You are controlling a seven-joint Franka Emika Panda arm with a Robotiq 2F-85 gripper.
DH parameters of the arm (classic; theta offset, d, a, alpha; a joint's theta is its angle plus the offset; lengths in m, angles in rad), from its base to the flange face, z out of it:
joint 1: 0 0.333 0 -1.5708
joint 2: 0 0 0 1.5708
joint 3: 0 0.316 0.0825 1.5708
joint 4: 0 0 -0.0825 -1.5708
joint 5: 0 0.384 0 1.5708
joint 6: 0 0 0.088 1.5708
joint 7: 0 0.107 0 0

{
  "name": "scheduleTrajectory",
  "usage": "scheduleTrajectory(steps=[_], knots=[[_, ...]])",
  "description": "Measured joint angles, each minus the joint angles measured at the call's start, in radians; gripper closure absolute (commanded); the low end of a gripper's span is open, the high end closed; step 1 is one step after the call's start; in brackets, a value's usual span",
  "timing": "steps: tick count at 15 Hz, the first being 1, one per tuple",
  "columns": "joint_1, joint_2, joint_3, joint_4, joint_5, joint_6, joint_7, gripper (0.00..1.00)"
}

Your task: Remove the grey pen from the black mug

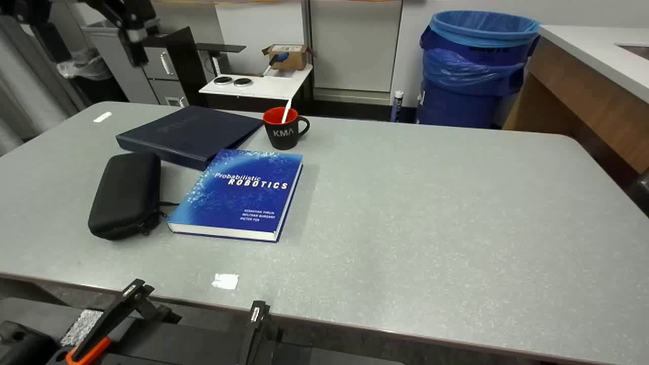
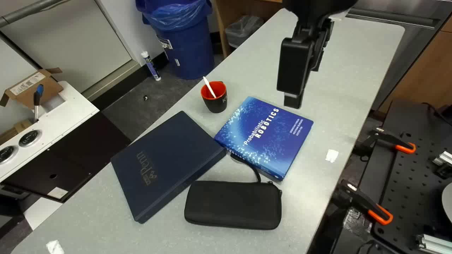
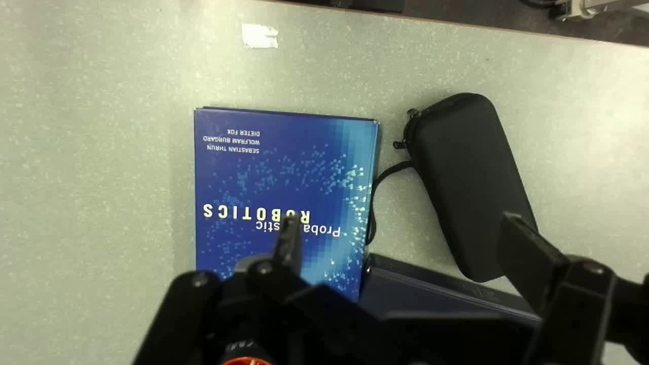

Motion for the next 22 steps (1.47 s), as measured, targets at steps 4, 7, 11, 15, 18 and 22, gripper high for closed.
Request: scheduleTrajectory(steps=[4,7,11,15,18,22], knots=[[0.000,0.001,0.000,0.000,0.000,0.000,0.000,0.00],[-0.004,0.006,0.000,0.005,-0.014,0.009,0.000,0.00],[-0.072,0.107,-0.025,0.094,-0.139,0.088,0.000,0.00],[-0.136,0.315,-0.073,0.264,-0.185,0.156,0.002,0.00],[-0.144,0.460,-0.101,0.388,-0.177,0.158,0.020,0.00],[-0.144,0.513,-0.103,0.444,-0.175,0.157,0.039,0.00]])
